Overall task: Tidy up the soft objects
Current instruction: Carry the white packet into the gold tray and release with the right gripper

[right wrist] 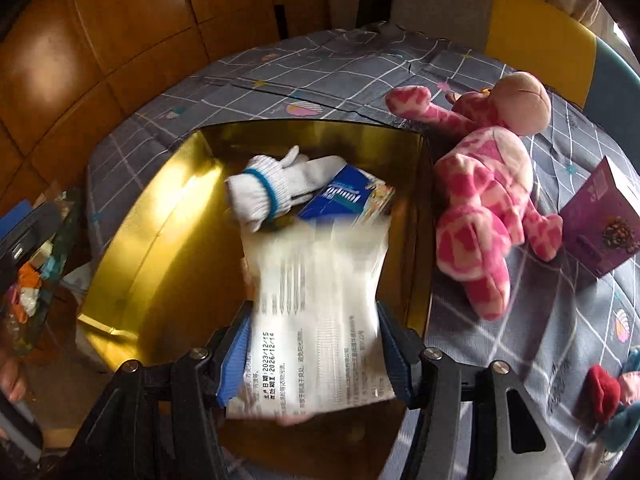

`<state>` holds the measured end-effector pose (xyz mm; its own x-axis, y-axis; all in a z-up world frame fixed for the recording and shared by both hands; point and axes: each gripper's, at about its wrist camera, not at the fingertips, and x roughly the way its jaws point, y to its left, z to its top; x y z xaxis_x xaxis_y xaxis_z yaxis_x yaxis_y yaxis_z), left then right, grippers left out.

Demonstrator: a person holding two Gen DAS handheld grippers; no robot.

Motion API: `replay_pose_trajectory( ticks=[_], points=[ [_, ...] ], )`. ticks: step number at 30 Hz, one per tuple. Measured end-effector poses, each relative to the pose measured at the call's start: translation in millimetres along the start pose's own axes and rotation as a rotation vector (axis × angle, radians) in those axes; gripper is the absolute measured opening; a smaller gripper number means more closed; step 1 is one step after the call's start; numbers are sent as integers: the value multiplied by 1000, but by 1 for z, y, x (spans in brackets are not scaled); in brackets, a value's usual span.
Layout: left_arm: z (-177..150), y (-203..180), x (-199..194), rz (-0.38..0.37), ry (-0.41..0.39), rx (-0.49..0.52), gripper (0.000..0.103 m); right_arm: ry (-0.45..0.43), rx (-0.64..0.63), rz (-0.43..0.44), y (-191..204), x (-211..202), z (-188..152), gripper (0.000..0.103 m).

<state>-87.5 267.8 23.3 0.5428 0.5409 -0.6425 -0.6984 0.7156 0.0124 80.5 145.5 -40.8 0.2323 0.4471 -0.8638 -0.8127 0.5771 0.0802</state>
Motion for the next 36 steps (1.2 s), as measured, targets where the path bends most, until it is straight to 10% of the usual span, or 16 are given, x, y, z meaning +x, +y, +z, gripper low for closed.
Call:
replay_pose_trajectory(
  ticks=[36],
  points=[
    [-11,-36,-9,-94,39,84,103,-183,99,-113,-21,-75,-40,65]
  ],
)
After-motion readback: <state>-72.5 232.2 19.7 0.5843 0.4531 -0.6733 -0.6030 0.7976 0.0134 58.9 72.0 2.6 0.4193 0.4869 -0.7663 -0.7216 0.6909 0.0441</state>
